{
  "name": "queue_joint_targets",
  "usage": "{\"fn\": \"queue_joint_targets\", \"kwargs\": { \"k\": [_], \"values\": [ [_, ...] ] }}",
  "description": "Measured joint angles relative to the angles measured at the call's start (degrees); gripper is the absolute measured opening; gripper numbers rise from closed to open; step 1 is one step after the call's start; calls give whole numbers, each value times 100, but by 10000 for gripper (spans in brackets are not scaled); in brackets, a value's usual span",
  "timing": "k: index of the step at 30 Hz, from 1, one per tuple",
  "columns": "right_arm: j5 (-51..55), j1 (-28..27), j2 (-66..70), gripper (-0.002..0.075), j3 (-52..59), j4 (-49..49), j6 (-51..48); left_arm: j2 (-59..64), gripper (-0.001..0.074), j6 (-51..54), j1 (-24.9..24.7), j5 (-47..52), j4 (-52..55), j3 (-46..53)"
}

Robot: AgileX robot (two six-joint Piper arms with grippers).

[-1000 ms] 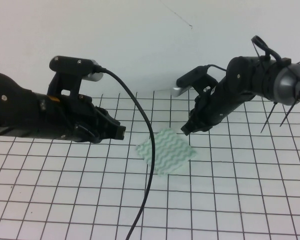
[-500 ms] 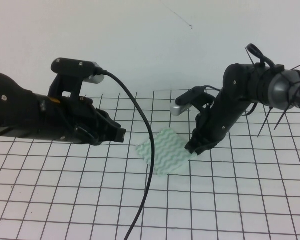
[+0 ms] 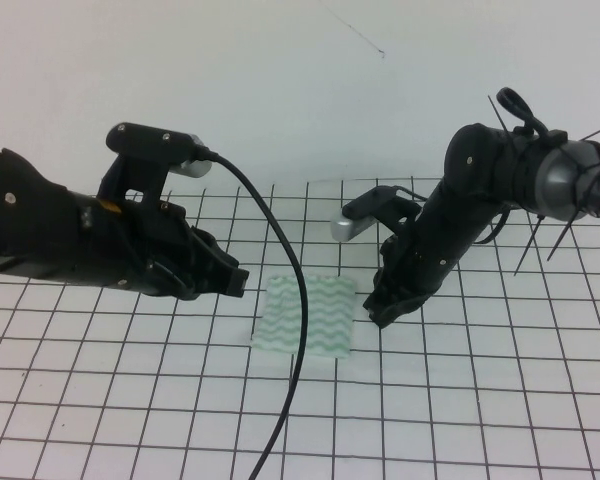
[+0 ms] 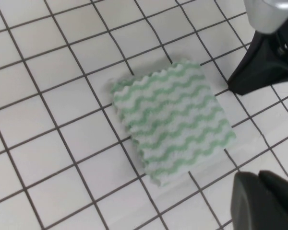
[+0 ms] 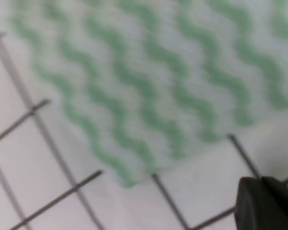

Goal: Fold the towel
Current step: 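Fold the patterned cloth into a small square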

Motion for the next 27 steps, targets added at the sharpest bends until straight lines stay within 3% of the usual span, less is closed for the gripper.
{"fn": "queue_joint_targets", "kwargs": {
  "k": [7, 11, 19, 27],
  "values": [
    [-607, -12, -342, -1, 0, 207, 203, 53, -1, 29, 0, -369, 146, 0],
    [-1059, 28, -551, -1, -12, 889, -91, 302, -1, 448, 0, -786, 20, 0],
    [-1079, 577, -503, -1, 305, 941, -5, 1366, -1, 888, 10, -795, -181, -147],
    [-1336, 566, -188, -1, 706, 722, 157, 2234, -1, 1850, 55, -827, -1225, -150]
  ]
}}
